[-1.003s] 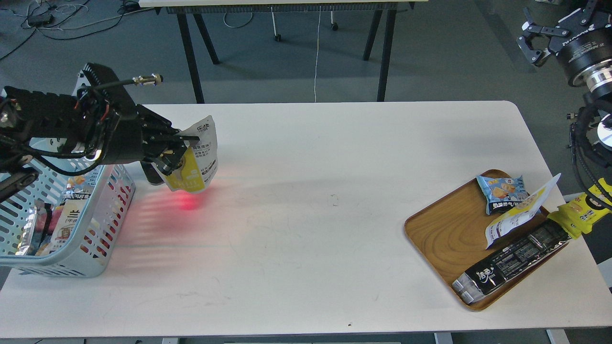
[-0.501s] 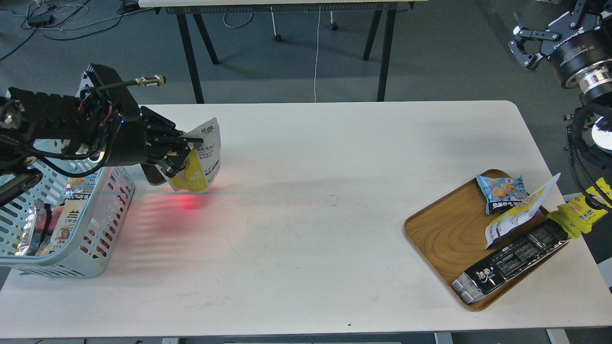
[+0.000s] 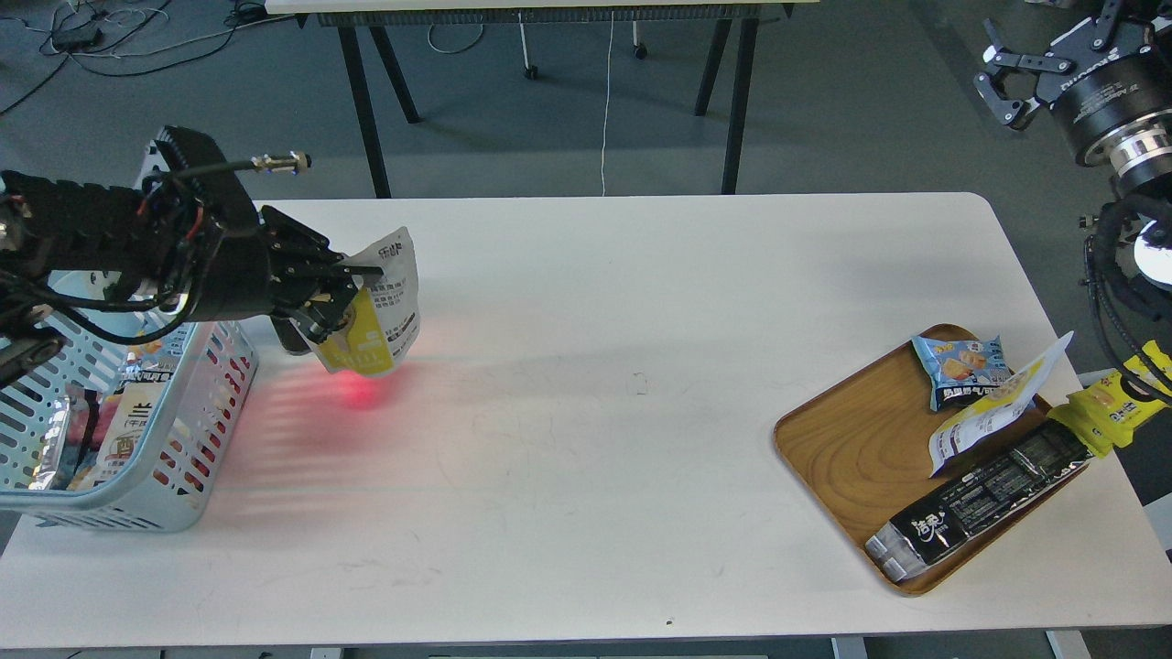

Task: Scan snack and place in basket
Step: 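Lift the bag over the blue basket and drop it in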

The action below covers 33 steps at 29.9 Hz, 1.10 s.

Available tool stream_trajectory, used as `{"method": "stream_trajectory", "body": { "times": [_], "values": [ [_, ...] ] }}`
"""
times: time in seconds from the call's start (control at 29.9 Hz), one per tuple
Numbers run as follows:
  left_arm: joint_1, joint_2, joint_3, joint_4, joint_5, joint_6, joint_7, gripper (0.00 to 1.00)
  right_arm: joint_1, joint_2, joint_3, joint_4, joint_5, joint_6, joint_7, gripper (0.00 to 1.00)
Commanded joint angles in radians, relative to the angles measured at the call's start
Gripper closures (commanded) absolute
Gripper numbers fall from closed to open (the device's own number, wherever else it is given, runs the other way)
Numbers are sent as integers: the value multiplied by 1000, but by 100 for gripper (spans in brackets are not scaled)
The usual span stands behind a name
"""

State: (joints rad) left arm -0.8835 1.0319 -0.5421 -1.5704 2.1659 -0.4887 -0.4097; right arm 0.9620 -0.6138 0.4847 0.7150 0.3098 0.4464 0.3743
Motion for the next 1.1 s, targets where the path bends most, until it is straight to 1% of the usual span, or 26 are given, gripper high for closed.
{"method": "stream_trajectory", "body": {
  "times": [0.0,0.07,0.13,0.27,0.33,0.4,0.43,0.53,0.63,0.84,0.87,0.9,0.94,1.0,1.04,1.07],
  "values": [
    [-3,69,-87,-7,-96,0,-12,97,0,-3,0,0,0,0,0,1],
    [-9,127,-128,-8,-161,0,-37,97,0,-4,0,0,0,0,0,1],
    [-9,199,-163,-7,-237,0,-79,98,0,-4,0,0,0,0,0,1],
    [-5,341,-151,15,-279,0,-79,99,0,-4,2,-2,0,0,0,1],
    [3,381,-119,41,-282,0,-79,100,0,-3,2,-2,0,0,0,1],
    [3,404,-61,75,-284,0,-79,100,3,0,2,-2,0,0,0,1],
    [3,413,-27,94,-284,28,-79,100,3,0,2,-2,0,1,0,1],
    [3,428,68,145,-284,148,-79,100,1,0,2,-2,0,0,1,1],
    [3,430,129,193,-282,215,-79,100,3,-4,2,0,0,1,1,1],
    [3,428,200,230,-281,237,-79,99,0,-7,3,-6,0,29,0,1],
    [3,430,211,230,-279,243,-79,98,0,-7,3,-6,0,31,0,1],
    [3,430,215,230,-279,248,-79,93,0,-9,3,-8,0,32,0,1],
    [3,430,217,230,-281,252,-79,86,-2,-14,3,-6,0,32,1,1],
    [3,428,214,227,-282,266,-79,66,-2,-17,3,-6,0,37,1,1],
    [2,430,211,225,-284,280,-79,53,-2,-17,3,-6,0,38,1,1],
    [0,428,206,224,-288,295,-79,44,-2,-17,3,-6,0,38,1,1]
  ]
}}
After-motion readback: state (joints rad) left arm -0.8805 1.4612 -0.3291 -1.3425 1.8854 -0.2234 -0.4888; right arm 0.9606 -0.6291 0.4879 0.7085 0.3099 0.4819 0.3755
